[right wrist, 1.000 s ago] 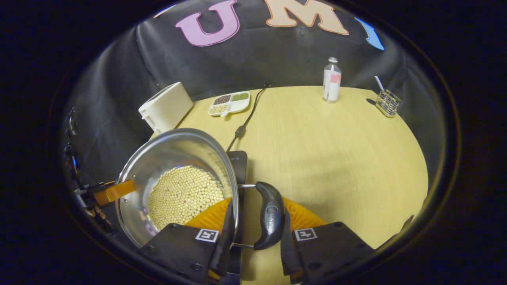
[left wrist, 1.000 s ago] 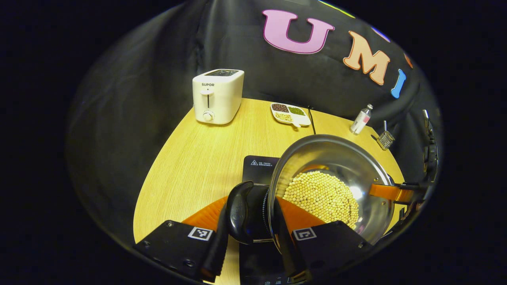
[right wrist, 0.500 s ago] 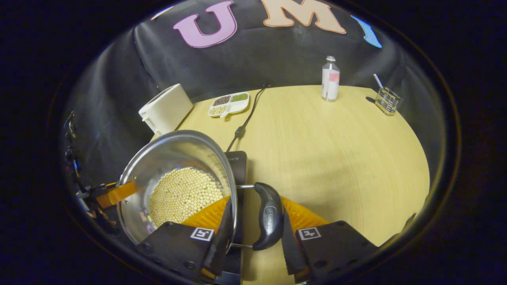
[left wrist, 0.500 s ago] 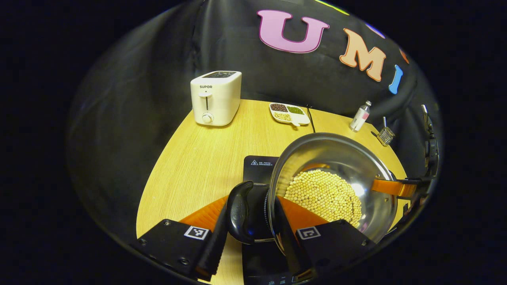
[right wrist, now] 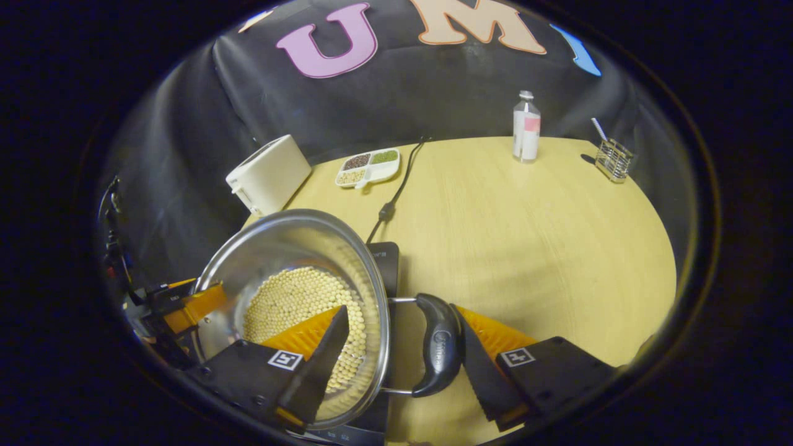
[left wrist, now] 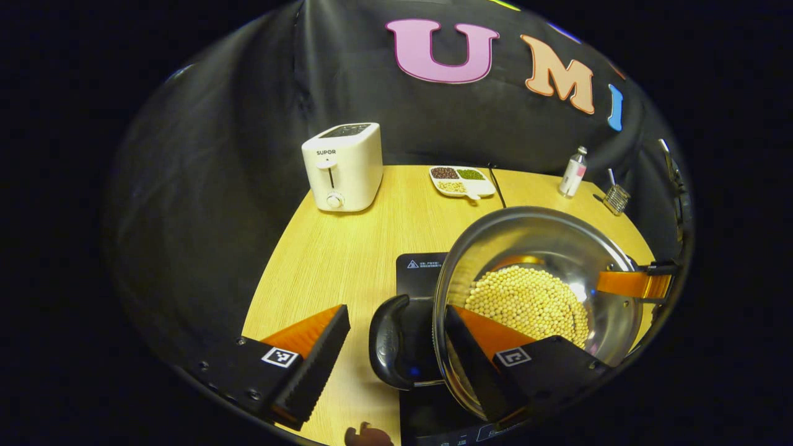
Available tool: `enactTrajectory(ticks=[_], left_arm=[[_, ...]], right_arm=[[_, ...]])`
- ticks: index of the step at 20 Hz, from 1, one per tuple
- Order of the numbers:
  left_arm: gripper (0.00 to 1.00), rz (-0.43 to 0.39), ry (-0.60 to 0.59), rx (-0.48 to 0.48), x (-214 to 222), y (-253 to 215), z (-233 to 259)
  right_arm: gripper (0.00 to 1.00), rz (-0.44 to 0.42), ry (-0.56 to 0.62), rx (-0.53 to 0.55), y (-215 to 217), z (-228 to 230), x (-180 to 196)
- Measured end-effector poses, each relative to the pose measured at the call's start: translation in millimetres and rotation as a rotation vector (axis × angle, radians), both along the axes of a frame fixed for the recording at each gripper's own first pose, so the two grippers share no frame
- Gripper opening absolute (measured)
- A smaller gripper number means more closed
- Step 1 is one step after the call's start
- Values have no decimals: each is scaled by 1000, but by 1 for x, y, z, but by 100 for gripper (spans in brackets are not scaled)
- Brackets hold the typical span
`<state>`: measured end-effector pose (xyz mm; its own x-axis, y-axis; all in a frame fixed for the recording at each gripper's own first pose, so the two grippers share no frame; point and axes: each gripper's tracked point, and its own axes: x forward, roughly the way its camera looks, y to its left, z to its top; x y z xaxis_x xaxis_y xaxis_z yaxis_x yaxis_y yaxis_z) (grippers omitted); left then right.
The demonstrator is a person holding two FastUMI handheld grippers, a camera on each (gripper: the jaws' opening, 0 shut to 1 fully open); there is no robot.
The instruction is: First push the handle of the pot to place it horizontally, then grasp the pot with both hands and set it on the induction cooktop.
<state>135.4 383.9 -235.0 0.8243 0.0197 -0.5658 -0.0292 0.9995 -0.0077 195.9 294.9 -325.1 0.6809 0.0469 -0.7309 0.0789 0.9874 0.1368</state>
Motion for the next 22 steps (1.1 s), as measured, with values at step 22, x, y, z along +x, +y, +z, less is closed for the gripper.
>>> enactTrajectory(ticks=[22], left_arm=[[100, -58, -151, 52, 17, -5, 38]], right_arm=[[100, 3, -81, 4, 0, 23, 10]])
